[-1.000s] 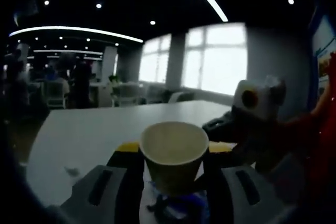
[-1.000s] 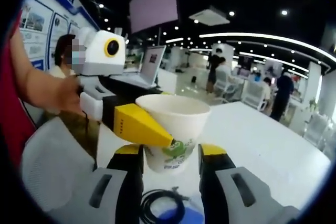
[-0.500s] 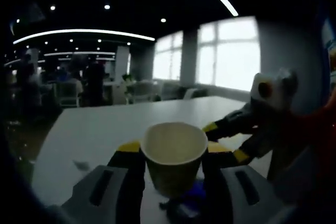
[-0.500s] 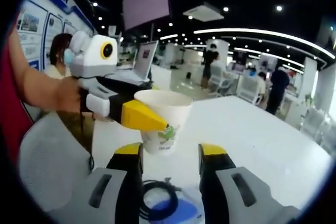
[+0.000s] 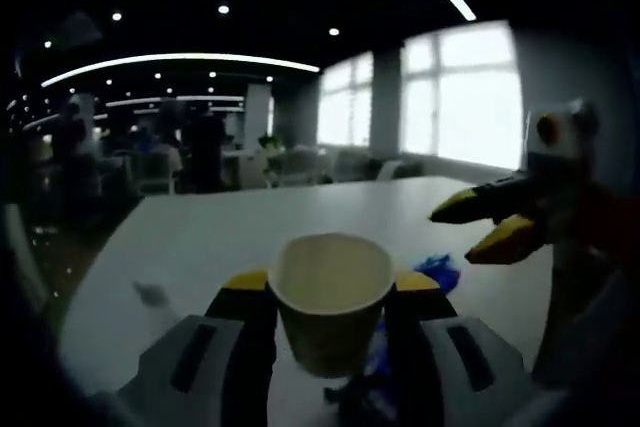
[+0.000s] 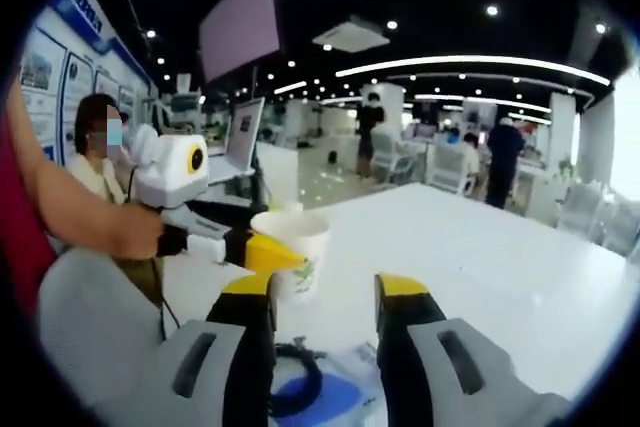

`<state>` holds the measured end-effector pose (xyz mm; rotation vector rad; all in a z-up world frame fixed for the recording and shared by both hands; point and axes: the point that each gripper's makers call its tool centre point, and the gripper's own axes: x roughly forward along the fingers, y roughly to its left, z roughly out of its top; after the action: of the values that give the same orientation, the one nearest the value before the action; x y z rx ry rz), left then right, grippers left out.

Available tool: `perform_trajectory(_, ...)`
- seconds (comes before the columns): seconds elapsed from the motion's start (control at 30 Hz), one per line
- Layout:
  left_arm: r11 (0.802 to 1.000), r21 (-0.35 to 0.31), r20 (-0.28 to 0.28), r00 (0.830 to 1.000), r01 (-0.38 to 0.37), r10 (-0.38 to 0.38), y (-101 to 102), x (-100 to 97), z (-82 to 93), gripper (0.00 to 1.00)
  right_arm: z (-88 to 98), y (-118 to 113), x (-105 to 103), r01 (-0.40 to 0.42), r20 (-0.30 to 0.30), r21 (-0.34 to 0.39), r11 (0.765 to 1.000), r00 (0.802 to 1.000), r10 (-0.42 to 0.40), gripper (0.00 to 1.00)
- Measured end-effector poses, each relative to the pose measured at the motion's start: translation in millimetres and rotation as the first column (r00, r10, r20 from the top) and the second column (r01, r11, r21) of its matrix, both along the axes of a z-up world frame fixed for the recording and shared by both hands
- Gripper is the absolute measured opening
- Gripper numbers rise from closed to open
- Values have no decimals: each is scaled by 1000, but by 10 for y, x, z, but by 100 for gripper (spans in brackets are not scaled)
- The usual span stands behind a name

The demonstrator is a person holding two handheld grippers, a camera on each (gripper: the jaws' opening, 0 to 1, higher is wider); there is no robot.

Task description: Arrange the tabletop items into an orderly group along one side of the table until the central work area is clear of visible clutter.

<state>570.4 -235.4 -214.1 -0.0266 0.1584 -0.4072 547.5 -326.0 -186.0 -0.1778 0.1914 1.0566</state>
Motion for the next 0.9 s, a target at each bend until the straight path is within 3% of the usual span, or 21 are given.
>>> perform_trajectory(0.1,999,17,-7,999,-33,33,54,56,-127,40,0,-64,35,29,-23,39,999,999,-28,37)
perform_trajectory(0.3,997,22,-39,996,-79,80,127,171,-324,39,-115,-55,40,32,-50,36,999,998,-30,35)
perform_trajectory(0.47,992,70,-41,993,-106,109,161,230,-448,39,-147,-86,70,37,-61,41,998,998,-34,34)
perform_trajectory(0.9,980,46,-83,977,-191,195,288,402,-768,40,-240,-87,90,35,-95,51,998,995,-30,32)
